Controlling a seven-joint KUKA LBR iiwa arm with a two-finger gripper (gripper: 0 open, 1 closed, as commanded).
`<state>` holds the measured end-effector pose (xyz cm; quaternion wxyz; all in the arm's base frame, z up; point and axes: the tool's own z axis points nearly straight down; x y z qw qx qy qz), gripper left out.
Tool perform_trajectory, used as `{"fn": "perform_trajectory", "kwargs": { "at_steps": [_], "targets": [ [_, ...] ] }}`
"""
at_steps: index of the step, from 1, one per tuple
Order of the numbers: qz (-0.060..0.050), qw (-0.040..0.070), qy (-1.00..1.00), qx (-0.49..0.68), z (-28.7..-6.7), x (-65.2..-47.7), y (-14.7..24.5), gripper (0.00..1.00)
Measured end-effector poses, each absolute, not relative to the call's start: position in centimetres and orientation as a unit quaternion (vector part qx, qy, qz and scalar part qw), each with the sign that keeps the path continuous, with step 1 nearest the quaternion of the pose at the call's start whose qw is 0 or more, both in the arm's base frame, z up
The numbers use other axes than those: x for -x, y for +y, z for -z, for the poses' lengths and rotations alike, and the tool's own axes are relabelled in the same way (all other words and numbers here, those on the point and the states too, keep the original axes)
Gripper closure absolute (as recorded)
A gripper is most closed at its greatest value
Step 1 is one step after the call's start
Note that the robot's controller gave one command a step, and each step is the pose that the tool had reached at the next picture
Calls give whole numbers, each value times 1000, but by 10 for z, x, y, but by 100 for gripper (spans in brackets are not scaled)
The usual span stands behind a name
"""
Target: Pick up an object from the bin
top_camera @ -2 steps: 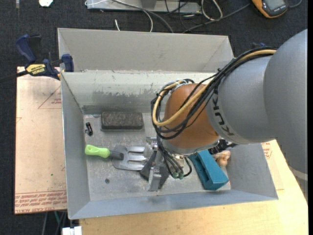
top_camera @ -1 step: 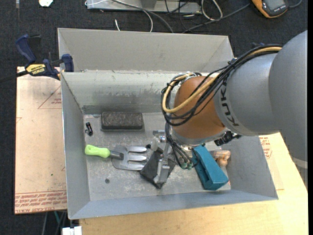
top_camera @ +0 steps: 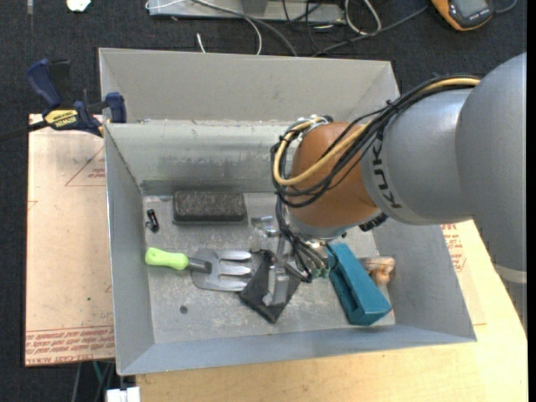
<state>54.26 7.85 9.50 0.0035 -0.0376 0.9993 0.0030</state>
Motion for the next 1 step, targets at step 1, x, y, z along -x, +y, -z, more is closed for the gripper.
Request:
{"fn": "perform_trajectory", "kwargs": {
  "at_steps": [1],
  "targets": [
    [-2,3,999,-46,-72,-504,57,0]
  ]
}}
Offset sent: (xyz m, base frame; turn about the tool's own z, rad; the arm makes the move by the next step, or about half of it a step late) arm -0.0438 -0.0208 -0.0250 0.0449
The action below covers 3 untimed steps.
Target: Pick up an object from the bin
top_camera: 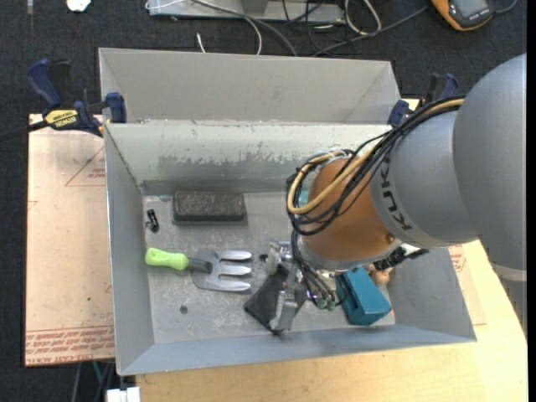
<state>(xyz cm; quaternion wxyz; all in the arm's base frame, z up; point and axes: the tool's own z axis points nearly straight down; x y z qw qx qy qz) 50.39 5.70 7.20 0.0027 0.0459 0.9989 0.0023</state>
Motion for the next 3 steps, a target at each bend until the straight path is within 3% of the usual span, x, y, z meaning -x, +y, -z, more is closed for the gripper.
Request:
{"fn": "perform_trajectory", "kwargs": {
  "at_steps": [1,2,3],
  "targets": [
    [-4,6,1000,14,-71,-500,57,100],
    [-4,6,1000,13,-71,-500,57,100],
    [-4,4,1000,-2,-139,-507,62,100]
  ]
}}
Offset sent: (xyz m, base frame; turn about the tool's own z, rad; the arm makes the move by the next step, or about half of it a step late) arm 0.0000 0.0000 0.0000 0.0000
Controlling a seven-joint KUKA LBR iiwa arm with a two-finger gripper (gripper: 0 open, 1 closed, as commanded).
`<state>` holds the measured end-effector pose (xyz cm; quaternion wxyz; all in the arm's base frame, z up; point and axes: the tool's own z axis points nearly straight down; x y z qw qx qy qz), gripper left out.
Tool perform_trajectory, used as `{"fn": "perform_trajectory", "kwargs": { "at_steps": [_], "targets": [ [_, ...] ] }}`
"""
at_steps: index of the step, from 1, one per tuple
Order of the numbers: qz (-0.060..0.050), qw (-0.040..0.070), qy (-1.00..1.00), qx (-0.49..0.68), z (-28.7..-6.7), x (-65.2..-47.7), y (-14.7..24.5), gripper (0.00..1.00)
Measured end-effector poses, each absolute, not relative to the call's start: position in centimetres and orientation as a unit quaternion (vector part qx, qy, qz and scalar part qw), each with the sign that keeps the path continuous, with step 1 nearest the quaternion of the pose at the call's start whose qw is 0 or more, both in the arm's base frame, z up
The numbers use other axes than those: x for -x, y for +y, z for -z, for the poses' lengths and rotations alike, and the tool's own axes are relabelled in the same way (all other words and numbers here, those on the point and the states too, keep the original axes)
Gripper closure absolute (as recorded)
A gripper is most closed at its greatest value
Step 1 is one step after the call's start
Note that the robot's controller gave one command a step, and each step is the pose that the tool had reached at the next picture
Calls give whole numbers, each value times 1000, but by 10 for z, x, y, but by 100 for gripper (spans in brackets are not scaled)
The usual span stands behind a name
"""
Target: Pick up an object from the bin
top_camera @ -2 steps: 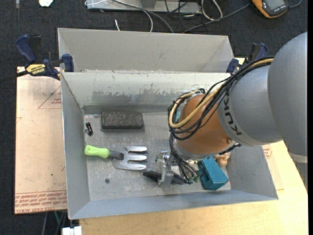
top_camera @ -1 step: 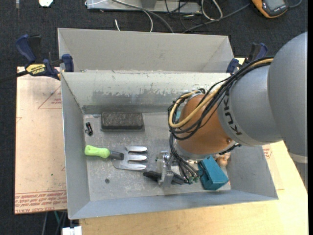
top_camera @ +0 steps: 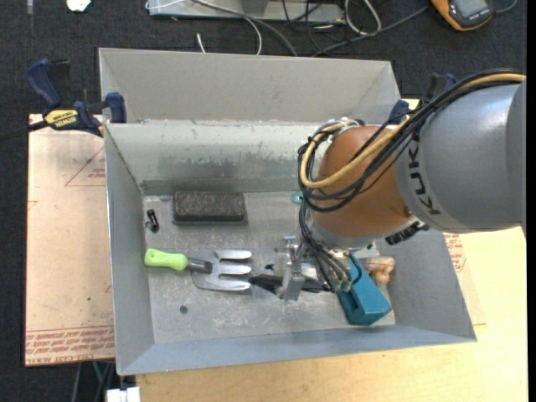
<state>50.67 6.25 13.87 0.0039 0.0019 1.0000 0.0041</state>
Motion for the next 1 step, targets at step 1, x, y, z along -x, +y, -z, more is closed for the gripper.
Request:
{"fn": "perform_trajectory", "kwargs": {
  "at_steps": [1],
  "targets": [
    [-4,2,1000,28,-211,-502,56,100]
  ]
}}
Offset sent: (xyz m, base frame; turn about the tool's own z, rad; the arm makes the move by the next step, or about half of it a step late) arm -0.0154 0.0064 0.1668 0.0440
